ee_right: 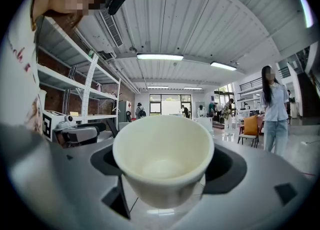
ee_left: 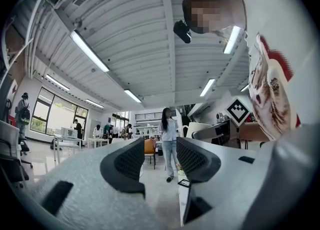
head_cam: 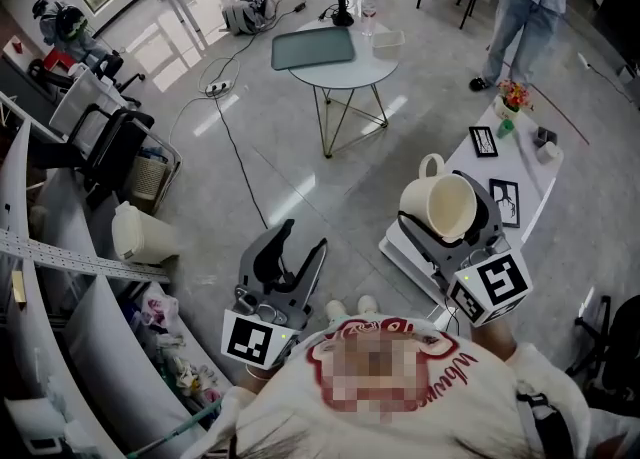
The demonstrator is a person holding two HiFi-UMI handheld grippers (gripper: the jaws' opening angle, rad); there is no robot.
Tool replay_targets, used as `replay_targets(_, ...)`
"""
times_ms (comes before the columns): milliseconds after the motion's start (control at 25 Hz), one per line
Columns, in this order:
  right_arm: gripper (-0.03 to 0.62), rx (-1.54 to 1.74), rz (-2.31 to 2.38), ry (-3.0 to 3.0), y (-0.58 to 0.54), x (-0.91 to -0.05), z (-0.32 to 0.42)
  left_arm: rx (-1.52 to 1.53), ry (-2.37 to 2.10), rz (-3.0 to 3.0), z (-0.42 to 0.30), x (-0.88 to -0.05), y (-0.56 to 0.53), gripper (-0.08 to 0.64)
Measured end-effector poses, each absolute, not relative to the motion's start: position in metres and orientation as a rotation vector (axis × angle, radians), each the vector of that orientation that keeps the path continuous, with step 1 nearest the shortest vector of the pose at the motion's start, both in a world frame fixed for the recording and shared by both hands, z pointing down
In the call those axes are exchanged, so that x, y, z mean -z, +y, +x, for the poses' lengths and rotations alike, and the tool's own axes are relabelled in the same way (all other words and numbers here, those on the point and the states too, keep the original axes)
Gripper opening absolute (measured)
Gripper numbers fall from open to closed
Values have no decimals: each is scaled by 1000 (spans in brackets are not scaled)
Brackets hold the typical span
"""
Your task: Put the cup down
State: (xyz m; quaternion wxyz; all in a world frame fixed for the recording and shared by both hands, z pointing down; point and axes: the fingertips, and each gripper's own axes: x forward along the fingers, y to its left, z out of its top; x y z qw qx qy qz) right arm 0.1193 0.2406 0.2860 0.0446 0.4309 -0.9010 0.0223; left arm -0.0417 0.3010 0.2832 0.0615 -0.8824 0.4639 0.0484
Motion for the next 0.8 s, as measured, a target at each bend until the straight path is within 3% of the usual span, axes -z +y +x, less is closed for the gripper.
replay_targets(800,414,-62,1358,-2722,228,-289,160,-143,1411,-2676,-8,-288,289,212)
